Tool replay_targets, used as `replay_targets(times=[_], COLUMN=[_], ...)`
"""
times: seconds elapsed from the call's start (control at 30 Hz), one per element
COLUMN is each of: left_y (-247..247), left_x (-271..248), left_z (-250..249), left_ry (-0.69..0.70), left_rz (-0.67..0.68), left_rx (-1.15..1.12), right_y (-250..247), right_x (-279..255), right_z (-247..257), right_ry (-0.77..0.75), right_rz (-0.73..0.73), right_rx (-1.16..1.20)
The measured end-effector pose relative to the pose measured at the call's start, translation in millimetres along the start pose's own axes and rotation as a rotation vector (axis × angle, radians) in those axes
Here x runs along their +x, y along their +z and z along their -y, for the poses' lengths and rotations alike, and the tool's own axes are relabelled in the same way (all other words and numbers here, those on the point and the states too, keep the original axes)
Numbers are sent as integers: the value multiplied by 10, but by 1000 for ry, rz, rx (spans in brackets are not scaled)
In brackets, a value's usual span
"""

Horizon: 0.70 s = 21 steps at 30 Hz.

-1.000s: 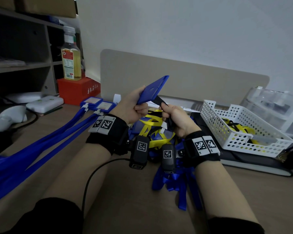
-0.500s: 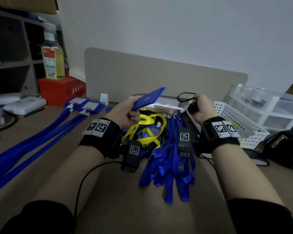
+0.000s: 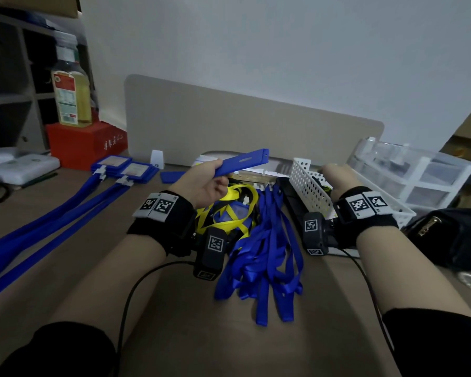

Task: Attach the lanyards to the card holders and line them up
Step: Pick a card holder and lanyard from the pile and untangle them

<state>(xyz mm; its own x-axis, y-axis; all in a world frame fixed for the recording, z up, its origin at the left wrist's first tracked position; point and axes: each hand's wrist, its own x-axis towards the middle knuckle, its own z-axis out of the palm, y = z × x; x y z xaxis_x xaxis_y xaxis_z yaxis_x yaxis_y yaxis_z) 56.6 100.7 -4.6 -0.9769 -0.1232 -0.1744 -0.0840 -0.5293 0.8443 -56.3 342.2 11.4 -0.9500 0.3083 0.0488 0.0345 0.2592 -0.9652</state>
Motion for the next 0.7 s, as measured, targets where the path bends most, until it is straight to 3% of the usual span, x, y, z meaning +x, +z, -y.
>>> replay_targets(times=[0.1, 0.23, 0.47, 0.7], left_y=[4, 16, 151, 158], left_x=[-17, -30, 131, 561], left_z=[0, 2, -65, -121], left_ry=[20, 16, -28, -39], left_rz=[-2, 37, 118, 66], left_rx=[9, 57, 97, 46], right_y=[132, 422, 850, 1019], right_x=[-166, -364, 264, 424], right_z=[89, 142, -27, 100], right_ry=[-99, -197, -94, -60], right_rz=[-50, 85, 388, 453], right_rx=[-135, -238, -311, -662])
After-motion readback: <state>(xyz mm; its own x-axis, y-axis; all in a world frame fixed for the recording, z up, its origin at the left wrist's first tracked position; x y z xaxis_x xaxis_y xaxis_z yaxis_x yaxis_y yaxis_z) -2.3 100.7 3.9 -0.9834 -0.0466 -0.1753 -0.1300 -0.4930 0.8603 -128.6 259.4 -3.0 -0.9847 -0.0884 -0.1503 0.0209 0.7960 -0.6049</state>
